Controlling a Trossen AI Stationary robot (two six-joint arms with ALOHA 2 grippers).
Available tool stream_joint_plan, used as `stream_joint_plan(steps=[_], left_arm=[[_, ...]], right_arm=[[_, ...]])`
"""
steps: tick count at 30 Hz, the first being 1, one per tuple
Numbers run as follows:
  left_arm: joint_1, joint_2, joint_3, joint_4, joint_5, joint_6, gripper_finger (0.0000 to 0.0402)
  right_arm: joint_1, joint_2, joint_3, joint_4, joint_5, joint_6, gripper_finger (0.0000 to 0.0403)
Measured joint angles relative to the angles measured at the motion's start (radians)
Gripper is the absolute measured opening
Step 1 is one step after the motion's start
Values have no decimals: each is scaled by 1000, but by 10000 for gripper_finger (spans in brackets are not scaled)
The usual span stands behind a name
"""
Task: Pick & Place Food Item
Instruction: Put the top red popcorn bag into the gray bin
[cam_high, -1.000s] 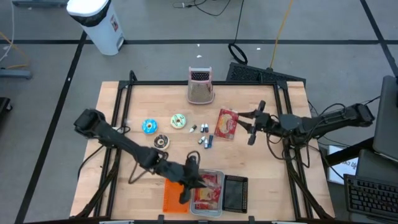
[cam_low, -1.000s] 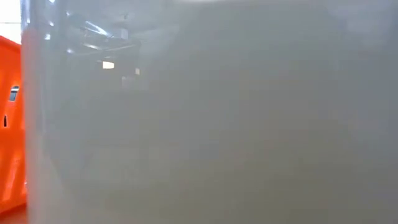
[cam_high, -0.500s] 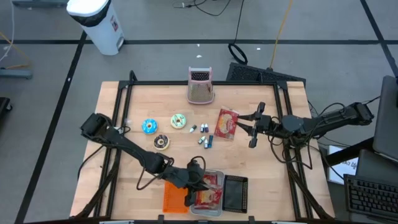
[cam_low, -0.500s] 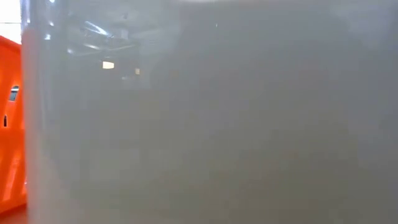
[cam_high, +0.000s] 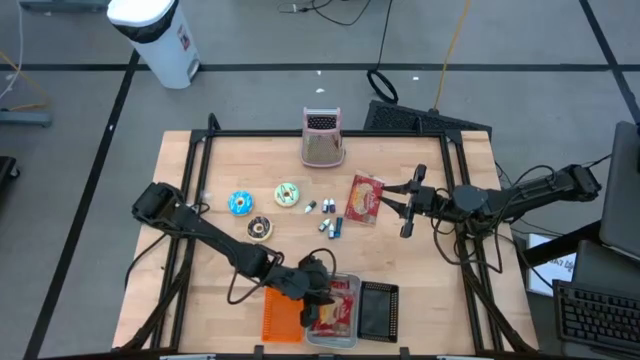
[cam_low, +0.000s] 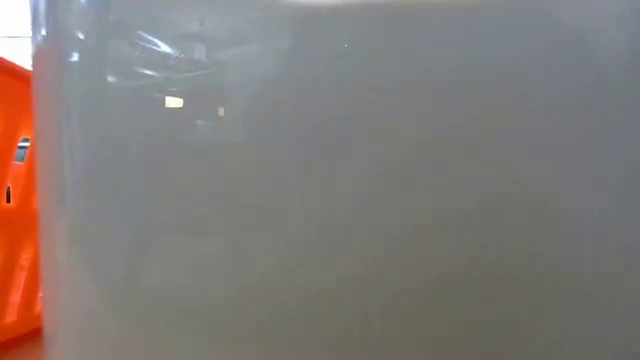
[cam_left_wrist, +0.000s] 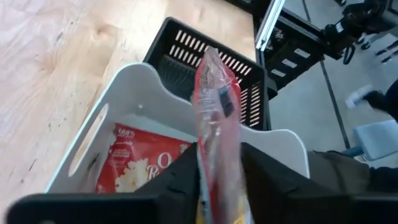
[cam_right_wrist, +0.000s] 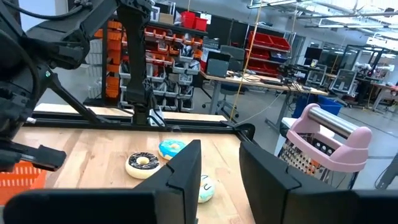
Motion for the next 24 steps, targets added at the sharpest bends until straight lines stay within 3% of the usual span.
stream_joint_plan(steps=[10,19,24], left_arm=[[33,0,0,-32,41,47,255],[96,-3,0,-44,230,3,304],[100,-3,0,-74,245,56,314]], right_arm=[[0,0,0,-5,0,-1,103],[0,0,0,-9,0,-1,106],[0,0,0,-17,0,-1,107]])
